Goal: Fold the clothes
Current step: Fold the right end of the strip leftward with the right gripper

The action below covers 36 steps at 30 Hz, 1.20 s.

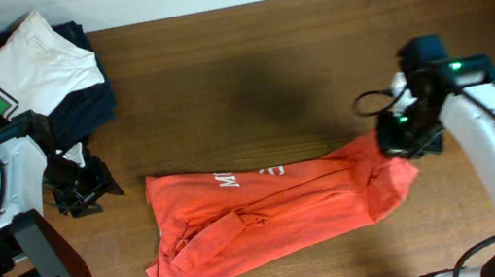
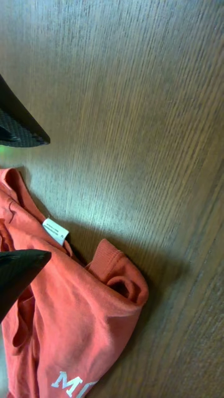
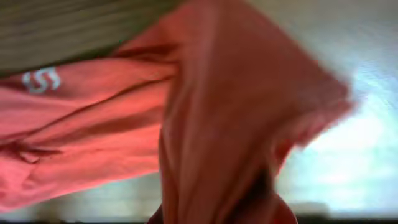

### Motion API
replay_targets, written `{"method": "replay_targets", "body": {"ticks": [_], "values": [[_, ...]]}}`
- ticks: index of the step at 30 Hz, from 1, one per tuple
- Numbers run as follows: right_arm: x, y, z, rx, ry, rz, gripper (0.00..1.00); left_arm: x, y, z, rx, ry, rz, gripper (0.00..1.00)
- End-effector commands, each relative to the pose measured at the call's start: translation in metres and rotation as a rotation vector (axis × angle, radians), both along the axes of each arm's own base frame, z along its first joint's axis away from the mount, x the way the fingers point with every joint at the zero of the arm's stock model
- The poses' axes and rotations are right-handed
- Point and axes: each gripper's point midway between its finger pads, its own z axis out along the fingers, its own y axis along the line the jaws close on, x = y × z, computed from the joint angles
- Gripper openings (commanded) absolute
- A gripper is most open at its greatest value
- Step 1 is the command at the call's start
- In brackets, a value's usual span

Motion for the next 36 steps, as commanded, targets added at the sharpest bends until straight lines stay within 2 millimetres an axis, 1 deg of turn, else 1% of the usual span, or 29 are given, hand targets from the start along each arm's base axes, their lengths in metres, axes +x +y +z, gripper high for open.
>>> {"method": "replay_targets", "body": {"ticks": [1,2,3,5,7,10,11,12,15,16,17,18,19,20,21,22,23,25,26,27,28,29,31,33,34,36], "values": [[-0.004,0.05,-0.023,0.026,0.019,0.113,0.09,-0.004,-0.004,0.0,-0.019,0.008,-0.007,0.52],[-0.007,0.06,-0.03,0.029,0.024,0.103,0.06,-0.004,-0.004,0.0,-0.019,0.009,-0.007,0.52],[-0.009,0.069,-0.035,0.039,0.025,0.113,0.07,-0.004,-0.004,0.0,-0.019,0.009,-0.007,0.52],[-0.015,0.097,-0.043,0.087,0.019,0.179,0.07,-0.004,-0.004,0.0,-0.019,0.008,-0.007,0.53],[-0.018,0.108,-0.046,0.093,0.019,0.18,0.07,-0.004,-0.004,0.0,-0.019,0.008,-0.007,0.53],[-0.025,0.138,-0.058,0.105,0.002,0.19,0.08,-0.004,-0.004,0.0,-0.019,0.008,-0.007,0.53],[-0.027,0.148,-0.06,0.11,-0.004,0.198,0.2,-0.004,-0.004,0.0,-0.019,0.008,-0.007,0.53],[-0.028,0.156,-0.061,0.116,-0.014,0.211,0.24,-0.004,-0.004,0.0,-0.019,0.008,-0.007,0.53],[-0.033,0.184,-0.06,0.141,-0.047,0.259,0.25,-0.004,-0.004,0.0,-0.019,0.009,-0.007,0.53],[-0.036,0.189,-0.059,0.144,-0.052,0.278,0.26,-0.004,-0.004,0.0,-0.019,0.008,-0.007,0.53],[-0.037,0.192,-0.059,0.146,-0.054,0.288,0.29,-0.004,-0.004,0.0,-0.019,0.008,-0.007,0.53],[-0.038,0.191,-0.058,0.141,-0.048,0.288,0.35,-0.004,-0.004,0.0,-0.019,0.008,-0.007,0.53],[-0.038,0.188,-0.055,0.136,-0.043,0.301,0.61,-0.004,-0.004,0.0,-0.019,0.008,-0.007,0.53],[-0.039,0.183,-0.05,0.125,-0.032,0.323,0.84,-0.004,-0.004,0.0,-0.019,0.008,-0.007,0.53],[-0.04,0.176,-0.044,0.108,-0.018,0.34,0.99,-0.004,-0.004,0.0,-0.019,0.008,-0.007,0.53],[-0.037,0.17,-0.041,0.082,-0.024,0.353,0.99,-0.004,-0.004,0.0,-0.019,0.008,-0.007,0.53],[-0.031,0.159,-0.041,0.038,-0.036,0.333,0.99,-0.004,-0.004,0.0,-0.019,0.008,-0.007,0.53],[-0.02,0.141,-0.043,-0.018,-0.054,0.29,0.99,-0.004,-0.004,0.0,-0.019,0.009,-0.007,0.53],[-0.015,0.136,-0.046,-0.032,-0.059,0.275,0.99,-0.004,-0.004,0.0,-0.019,0.009,-0.007,0.53],[-0.013,0.136,-0.05,-0.034,-0.052,0.271,0.96,-0.004,-0.004,0.0,-0.019,0.009,-0.007,0.53],[-0.013,0.137,-0.057,-0.041,-0.033,0.272,0.89,-0.004,-0.004,0.0,-0.019,0.009,-0.007,0.53],[-0.013,0.138,-0.063,-0.046,-0.016,0.274,0.86,-0.004,-0.004,0.0,-0.02,0.009,-0.007,0.53],[-0.011,0.144,-0.081,-0.034,0.027,0.275,0.81,-0.004,-0.004,0.0,-0.02,0.009,-0.007,0.53],[-0.011,0.149,-0.106,-0.026,0.091,0.276,0.77,-0.004,-0.004,0.0,-0.02,0.009,-0.007,0.53],[-0.011,0.15,-0.113,-0.027,0.104,0.276,0.71,-0.004,-0.004,0.0,-0.02,0.009,-0.007,0.53],[-0.007,0.154,-0.117,-0.016,0.096,0.276,0.41,-0.004,-0.004,0.0,-0.019,0.009,-0.007,0.53]]}}
